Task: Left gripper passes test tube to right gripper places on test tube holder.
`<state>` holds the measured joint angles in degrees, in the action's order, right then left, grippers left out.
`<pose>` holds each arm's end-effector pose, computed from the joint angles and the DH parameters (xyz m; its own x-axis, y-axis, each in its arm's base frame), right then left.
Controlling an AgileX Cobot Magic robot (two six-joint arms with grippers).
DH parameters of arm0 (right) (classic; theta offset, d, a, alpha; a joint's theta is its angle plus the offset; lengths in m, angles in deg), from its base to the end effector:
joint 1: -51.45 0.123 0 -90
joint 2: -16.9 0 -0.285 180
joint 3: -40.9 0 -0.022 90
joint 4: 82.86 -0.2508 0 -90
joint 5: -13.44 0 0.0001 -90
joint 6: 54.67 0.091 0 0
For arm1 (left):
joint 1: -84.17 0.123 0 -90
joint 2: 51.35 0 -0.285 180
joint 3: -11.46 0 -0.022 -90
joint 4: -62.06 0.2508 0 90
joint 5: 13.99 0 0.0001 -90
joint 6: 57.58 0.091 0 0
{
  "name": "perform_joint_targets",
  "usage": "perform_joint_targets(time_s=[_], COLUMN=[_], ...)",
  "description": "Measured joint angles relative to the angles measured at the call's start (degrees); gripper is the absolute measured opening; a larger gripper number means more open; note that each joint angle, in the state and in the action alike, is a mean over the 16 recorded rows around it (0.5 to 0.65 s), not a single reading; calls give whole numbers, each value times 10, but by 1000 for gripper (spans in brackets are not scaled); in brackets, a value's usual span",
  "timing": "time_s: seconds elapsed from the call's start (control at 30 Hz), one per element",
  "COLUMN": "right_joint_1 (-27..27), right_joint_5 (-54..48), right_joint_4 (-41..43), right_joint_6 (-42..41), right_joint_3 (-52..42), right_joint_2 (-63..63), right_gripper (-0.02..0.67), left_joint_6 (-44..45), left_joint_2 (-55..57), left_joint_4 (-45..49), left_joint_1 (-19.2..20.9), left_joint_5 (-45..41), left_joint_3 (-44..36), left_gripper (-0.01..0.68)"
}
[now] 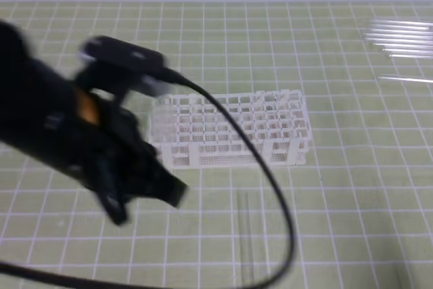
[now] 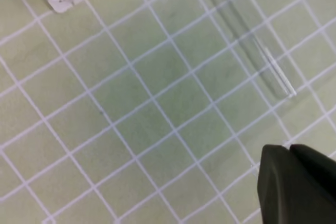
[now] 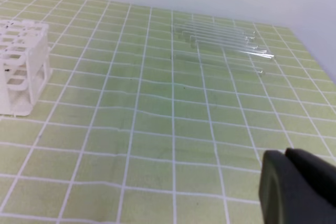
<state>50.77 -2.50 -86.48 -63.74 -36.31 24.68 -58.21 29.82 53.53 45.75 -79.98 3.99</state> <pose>0.0549 0.0009 0.1881 -0.1877 -0.0952 -0.9776 -0.0235 0.9954 -0.0924 0.1845 -0.1621 0.3512 -0.7522 0.5057 -0.4223 0.6091 0.7782 -0.1529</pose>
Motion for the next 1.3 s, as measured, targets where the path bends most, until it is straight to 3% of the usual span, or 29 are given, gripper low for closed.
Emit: perform_joint_targets(time_s=[0.17,0.33,0.53,0.83,1.0,1.3], right_joint_1=[0,0,0,0,0,0], right_joint_5=[0,0,0,0,0,0], right_joint_4=[0,0,0,0,0,0], right_joint_6=[0,0,0,0,0,0], right_joint_3=[0,0,0,0,0,0], right_joint_2=[0,0,0,0,0,0], right_gripper=[-18,-18,-18,-18,-18,-18], left_joint_6=[-74,-118,-147,-189,-217,-286], left_joint_2=[89,173,251,313,331,356], left_joint_4=[57,62,40,36,42,50], left_joint_1=[-95,-147,-169,-172,-172,-175], left_joint_5=[-12,-19,-20,-19,-24,-29], left_joint_3=[57,111,152,163,163,163], left_gripper=[-2,-2,-3,17,103,362])
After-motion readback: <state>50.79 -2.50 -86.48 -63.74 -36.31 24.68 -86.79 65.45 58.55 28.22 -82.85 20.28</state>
